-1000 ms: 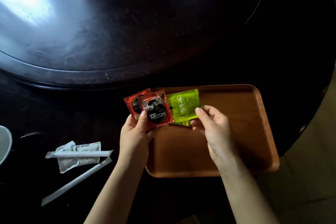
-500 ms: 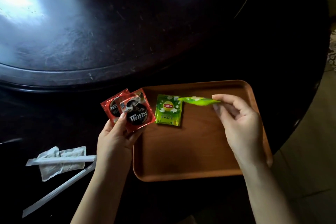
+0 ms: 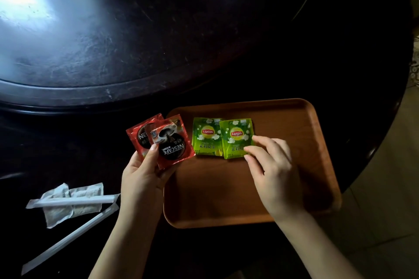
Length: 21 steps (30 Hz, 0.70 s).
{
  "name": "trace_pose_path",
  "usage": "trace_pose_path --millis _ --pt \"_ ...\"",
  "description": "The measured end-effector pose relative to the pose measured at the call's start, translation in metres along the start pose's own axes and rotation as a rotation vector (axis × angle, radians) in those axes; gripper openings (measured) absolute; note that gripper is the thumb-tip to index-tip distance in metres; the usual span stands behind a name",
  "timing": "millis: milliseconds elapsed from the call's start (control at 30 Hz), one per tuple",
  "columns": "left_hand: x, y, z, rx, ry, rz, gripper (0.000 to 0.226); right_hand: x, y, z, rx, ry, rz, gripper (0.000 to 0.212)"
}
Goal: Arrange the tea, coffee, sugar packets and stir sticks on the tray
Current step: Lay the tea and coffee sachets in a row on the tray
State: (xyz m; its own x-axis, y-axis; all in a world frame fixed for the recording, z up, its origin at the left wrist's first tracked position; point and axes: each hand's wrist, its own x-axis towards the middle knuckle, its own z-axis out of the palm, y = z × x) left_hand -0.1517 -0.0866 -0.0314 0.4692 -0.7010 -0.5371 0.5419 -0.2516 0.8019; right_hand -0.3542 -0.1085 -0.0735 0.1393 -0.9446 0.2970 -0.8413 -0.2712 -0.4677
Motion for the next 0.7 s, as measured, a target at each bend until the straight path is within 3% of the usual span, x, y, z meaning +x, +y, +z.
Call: trace_pose_path --millis 300,700 --pt "0.000 -0.018 0.025 0.068 -0.074 0.020 0.017 0.018 -0.007 0.010 0.011 -0.179 -0.044 0.038" --pt "-0.002 -0.029 0.038 0.103 -0.058 0.053 0.017 0.024 -0.014 0.021 0.004 -0.160 -0.018 0.037"
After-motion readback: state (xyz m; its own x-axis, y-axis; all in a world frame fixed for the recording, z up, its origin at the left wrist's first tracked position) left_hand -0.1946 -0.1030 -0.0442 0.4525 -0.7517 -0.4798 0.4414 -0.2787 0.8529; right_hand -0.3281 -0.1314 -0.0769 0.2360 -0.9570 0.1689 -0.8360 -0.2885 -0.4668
